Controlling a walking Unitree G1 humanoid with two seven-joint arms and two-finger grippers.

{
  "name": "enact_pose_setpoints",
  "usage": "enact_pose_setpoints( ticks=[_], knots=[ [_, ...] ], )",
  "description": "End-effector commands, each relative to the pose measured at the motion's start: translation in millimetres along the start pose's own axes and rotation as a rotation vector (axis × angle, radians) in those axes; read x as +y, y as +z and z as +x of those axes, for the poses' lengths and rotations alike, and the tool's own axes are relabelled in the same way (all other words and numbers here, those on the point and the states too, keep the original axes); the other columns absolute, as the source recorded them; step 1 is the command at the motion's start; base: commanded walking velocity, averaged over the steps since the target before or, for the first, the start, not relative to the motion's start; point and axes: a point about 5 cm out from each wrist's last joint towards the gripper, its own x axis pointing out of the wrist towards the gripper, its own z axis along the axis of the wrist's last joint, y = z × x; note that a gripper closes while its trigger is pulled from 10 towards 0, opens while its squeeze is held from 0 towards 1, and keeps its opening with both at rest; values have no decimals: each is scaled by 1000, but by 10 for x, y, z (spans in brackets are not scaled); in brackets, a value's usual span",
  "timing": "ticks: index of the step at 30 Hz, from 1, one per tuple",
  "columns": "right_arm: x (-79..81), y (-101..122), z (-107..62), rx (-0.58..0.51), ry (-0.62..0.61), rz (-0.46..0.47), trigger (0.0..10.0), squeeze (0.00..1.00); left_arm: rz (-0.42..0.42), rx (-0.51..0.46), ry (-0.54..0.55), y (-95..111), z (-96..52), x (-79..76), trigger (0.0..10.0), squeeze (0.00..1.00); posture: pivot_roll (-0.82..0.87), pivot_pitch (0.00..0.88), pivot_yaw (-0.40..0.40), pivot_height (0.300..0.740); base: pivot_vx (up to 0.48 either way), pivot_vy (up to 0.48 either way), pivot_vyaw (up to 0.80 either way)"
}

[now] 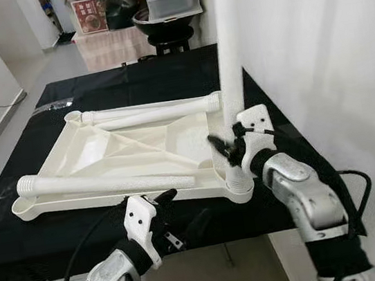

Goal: Building children table

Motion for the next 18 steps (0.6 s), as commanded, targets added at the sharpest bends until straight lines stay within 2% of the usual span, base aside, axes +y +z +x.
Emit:
enact_pose_setpoints(
  ticks=[1, 2, 3, 4, 5, 7, 8, 9, 10, 11, 12, 13, 17, 18],
  knots=[
    [17, 180, 27, -59, 113, -66, 10000, 1000, -10, 7, 11, -39, -2, 17, 10000, 0, -19, 81, 20, 740, 0, 0, 0],
    [17, 180, 27, -59, 113, -66, 10000, 1000, -10, 7, 11, -39, -2, 17, 10000, 0, -19, 81, 20, 740, 0, 0, 0],
    [-16, 250, 15, -76, 187, -74, 10000, 0, -8, 8, 8, -41, 4, 15, 10000, 0, -16, 78, 15, 740, 0, 0, 0],
    [-33, 294, 5, -87, 237, -73, 10000, 0, -7, 8, 6, -43, 9, 15, 10000, 0, -18, 77, 15, 740, 0, 0, 0],
    [-33, 294, 5, -87, 237, -73, 10000, 0, -7, 8, 6, -43, 9, 15, 10000, 0, -18, 77, 15, 740, 0, 0, 0],
    [-40, 335, -45, -80, 420, -188, 10000, 0, -7, 7, 6, -45, 16, 19, 10000, 0, -20, 75, 14, 740, 0, 0, 0],
    [-40, 335, -45, -80, 420, -188, 10000, 0, -7, 7, 6, -45, 16, 19, 10000, 0, -20, 75, 14, 740, 0, 0, 0],
    [-36, 332, -70, -72, 488, -242, 10000, 0, -8, 6, 7, -45, 20, 20, 10000, 0, -17, 73, 12, 740, 0, 0, 0],
    [-65, 335, -68, -62, 539, -248, 10000, 0, -6, 6, 8, -45, 23, 21, 10000, 0, -15, 74, 12, 740, 0, 0, 0],
    [-122, 327, -36, -46, 556, -229, 9176, 0, -5, 5, 9, -46, 25, 21, 10000, 0, -13, 73, 10, 740, 0, 0, 0],
    [-164, 323, -10, -35, 559, -207, 9176, 0, -4, 5, 10, -45, 27, 21, 10000, 0, -11, 74, 11, 740, 0, 0, 0],
    [-200, 308, 10, -21, 563, -202, 0, 0, -3, 5, 11, -46, 29, 20, 10000, 0, -7, 74, 10, 740, 0, 0, 0],
    [-229, 283, 32, -3, 560, -215, 0, 0, -2, 6, 12, -47, 20, 23, 10000, 0, -1, 72, 22, 740, 0, 0, 0],
    [-263, 265, 71, 14, 514, -241, 0, 0, -8, 9, 18, -51, 9, 33, 10000, 0, 15, 69, 34, 740, 0, 0, 0]
  ],
)
